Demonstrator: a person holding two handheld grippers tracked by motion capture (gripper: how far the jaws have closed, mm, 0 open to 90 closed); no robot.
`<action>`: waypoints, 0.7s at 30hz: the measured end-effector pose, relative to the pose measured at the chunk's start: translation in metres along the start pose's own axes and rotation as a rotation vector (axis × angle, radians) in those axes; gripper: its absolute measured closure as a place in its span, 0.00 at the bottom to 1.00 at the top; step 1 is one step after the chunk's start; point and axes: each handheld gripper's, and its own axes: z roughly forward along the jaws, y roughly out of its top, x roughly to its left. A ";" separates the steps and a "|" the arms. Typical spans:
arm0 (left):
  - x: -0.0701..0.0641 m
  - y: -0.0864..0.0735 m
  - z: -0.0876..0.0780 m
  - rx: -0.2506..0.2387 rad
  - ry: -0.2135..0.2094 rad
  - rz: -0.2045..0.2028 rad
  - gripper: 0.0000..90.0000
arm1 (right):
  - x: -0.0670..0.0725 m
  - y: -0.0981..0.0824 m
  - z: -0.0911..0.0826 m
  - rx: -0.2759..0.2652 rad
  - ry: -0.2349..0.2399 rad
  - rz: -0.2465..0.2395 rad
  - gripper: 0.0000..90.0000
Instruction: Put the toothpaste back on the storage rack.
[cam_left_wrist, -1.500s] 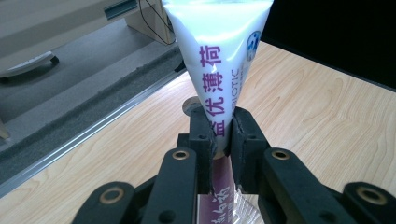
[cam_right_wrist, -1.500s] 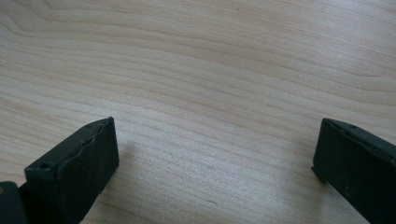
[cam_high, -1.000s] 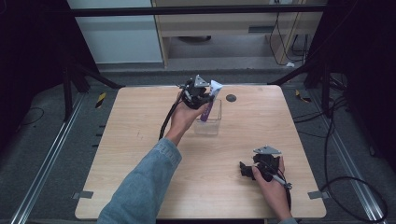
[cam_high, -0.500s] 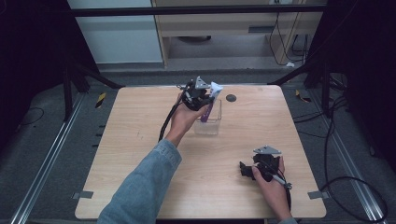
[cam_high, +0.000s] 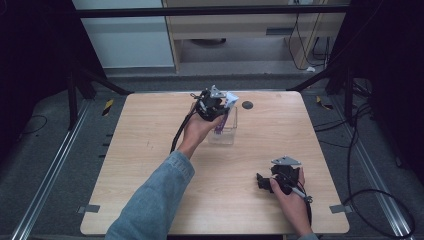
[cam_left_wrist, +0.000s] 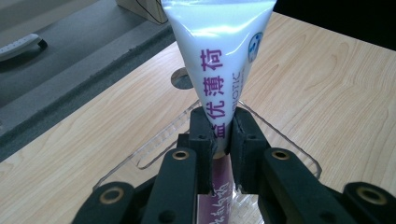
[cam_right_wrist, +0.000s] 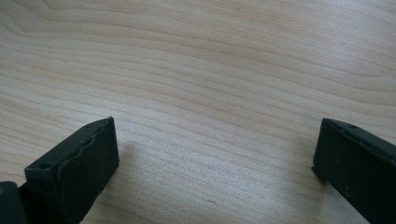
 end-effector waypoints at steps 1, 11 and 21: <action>0.000 0.000 0.001 0.001 0.001 -0.001 0.89 | 0.000 0.000 0.000 0.000 0.000 0.000 0.00; 0.000 0.000 0.007 0.010 0.004 -0.010 0.89 | 0.000 0.000 0.000 0.000 0.000 0.000 0.00; 0.001 0.002 0.014 0.012 0.015 -0.036 0.88 | 0.000 0.000 0.000 -0.001 0.000 0.000 0.00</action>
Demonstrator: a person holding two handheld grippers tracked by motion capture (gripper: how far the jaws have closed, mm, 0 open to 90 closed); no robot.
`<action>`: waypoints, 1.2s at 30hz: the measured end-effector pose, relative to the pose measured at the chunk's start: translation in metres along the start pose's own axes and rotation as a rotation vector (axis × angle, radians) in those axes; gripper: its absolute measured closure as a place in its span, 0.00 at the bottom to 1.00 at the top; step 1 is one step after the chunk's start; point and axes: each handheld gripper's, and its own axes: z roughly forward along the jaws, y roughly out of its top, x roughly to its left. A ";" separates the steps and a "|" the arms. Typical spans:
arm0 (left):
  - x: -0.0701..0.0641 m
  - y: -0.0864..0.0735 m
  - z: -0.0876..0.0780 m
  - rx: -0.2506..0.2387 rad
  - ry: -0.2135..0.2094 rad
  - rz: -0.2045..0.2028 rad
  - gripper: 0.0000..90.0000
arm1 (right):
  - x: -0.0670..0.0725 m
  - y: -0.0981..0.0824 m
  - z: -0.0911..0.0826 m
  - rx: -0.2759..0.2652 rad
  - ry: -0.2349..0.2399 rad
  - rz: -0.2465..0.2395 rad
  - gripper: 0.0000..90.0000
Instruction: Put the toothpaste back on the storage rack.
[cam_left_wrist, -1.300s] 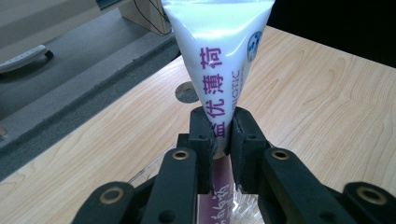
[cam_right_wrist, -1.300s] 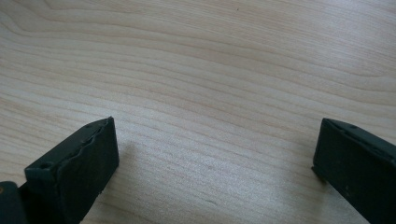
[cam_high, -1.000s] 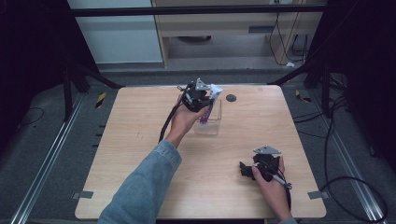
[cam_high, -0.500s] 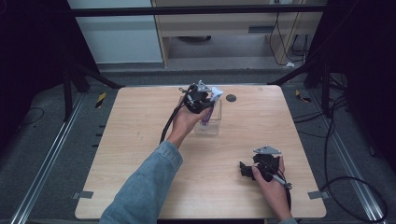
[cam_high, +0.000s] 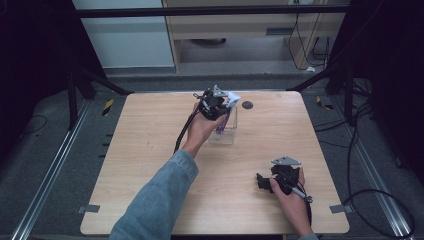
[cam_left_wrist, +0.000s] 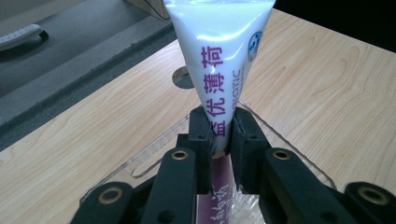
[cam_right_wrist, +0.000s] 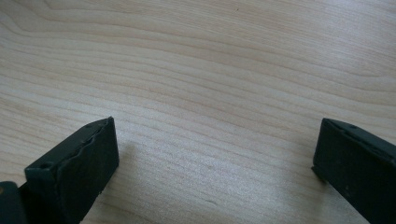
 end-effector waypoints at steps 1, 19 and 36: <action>0.000 0.000 0.001 0.001 0.001 -0.002 0.88 | 0.000 0.000 0.000 0.000 0.000 0.000 0.00; -0.002 0.004 0.011 0.005 0.010 -0.011 0.88 | 0.000 0.000 0.000 0.000 0.000 0.000 0.00; -0.007 0.005 0.015 0.001 0.008 -0.007 0.86 | 0.000 0.000 0.000 0.000 0.001 0.000 0.00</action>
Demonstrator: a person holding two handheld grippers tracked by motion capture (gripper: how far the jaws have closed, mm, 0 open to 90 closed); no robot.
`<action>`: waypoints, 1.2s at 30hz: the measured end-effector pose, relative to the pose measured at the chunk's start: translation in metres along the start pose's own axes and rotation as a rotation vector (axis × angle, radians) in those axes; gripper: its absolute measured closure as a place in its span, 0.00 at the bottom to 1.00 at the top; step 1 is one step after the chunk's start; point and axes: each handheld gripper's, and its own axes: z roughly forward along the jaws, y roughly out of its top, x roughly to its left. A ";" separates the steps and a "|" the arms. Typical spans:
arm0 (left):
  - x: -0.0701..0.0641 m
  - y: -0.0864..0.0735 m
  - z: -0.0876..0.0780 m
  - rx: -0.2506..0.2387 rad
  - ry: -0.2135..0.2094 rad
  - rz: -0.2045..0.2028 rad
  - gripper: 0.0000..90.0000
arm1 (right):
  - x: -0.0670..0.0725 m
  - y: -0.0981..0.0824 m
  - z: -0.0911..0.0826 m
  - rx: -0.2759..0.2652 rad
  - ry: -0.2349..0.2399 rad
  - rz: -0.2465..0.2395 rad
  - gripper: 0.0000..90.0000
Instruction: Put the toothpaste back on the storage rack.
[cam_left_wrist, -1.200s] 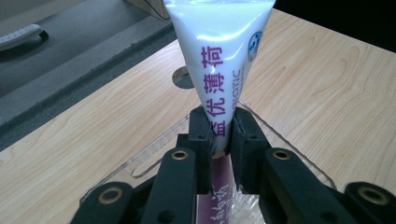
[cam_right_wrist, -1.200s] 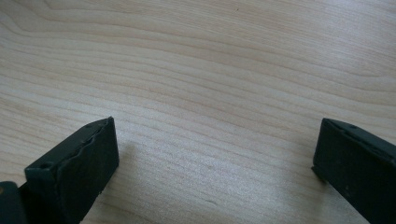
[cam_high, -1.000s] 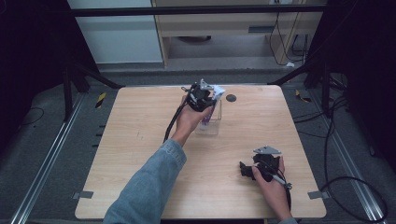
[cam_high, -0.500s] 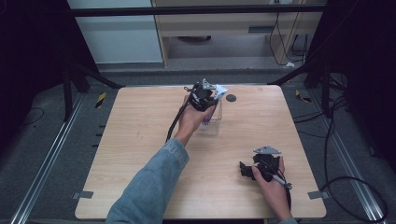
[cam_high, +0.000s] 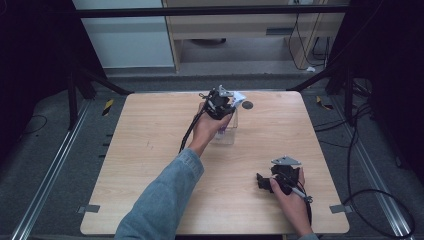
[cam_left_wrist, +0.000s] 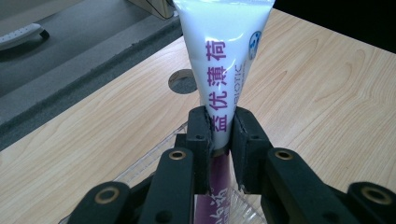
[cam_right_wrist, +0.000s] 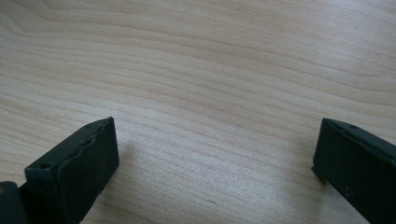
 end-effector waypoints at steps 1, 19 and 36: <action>0.000 0.000 0.000 -0.001 0.000 -0.001 0.86 | 0.000 0.000 0.000 0.000 0.000 0.000 0.00; 0.002 0.001 -0.005 -0.010 -0.004 -0.003 0.85 | 0.000 0.000 0.000 0.000 0.000 0.000 0.00; 0.004 0.002 -0.011 -0.026 0.018 0.006 0.82 | 0.000 0.000 0.000 0.000 0.000 0.000 0.00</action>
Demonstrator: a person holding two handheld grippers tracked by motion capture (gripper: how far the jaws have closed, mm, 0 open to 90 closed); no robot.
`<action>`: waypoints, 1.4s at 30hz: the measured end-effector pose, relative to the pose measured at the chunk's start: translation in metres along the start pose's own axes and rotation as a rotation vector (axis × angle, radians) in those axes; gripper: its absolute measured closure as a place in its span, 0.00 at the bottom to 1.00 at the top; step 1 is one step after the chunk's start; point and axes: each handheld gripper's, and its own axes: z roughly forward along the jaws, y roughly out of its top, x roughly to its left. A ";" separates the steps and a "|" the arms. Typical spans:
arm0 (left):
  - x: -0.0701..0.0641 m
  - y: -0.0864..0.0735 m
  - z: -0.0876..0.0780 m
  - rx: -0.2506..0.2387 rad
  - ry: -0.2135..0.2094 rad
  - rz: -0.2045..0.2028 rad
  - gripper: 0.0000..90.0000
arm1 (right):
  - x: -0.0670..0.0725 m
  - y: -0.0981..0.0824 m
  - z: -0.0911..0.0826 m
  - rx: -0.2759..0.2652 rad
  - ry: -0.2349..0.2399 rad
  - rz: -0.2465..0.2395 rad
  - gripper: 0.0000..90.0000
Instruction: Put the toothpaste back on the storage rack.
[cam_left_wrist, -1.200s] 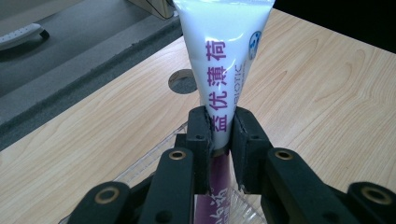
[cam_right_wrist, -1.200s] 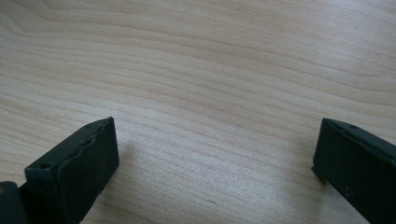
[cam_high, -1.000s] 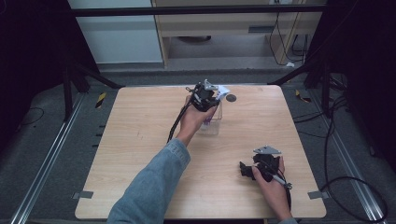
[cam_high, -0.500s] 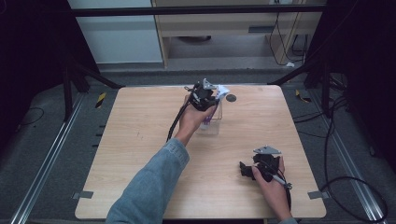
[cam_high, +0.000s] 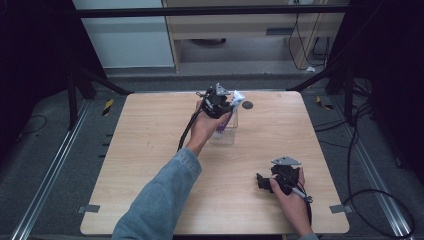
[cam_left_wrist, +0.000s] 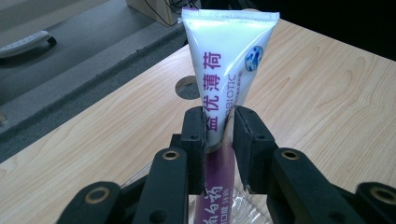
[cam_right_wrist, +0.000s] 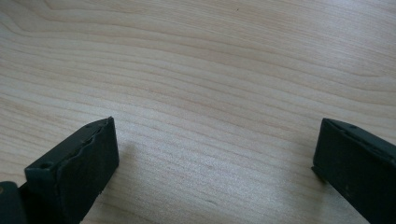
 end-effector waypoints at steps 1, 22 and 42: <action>0.001 0.000 -0.001 -0.002 0.001 0.000 0.82 | 0.000 0.000 0.000 0.000 0.000 0.000 0.00; 0.000 0.001 -0.016 -0.051 0.021 0.017 0.81 | 0.000 0.000 0.000 0.001 0.000 0.000 0.00; -0.008 0.003 -0.028 -0.067 0.027 0.074 0.52 | 0.000 0.000 0.000 0.001 0.000 -0.001 0.00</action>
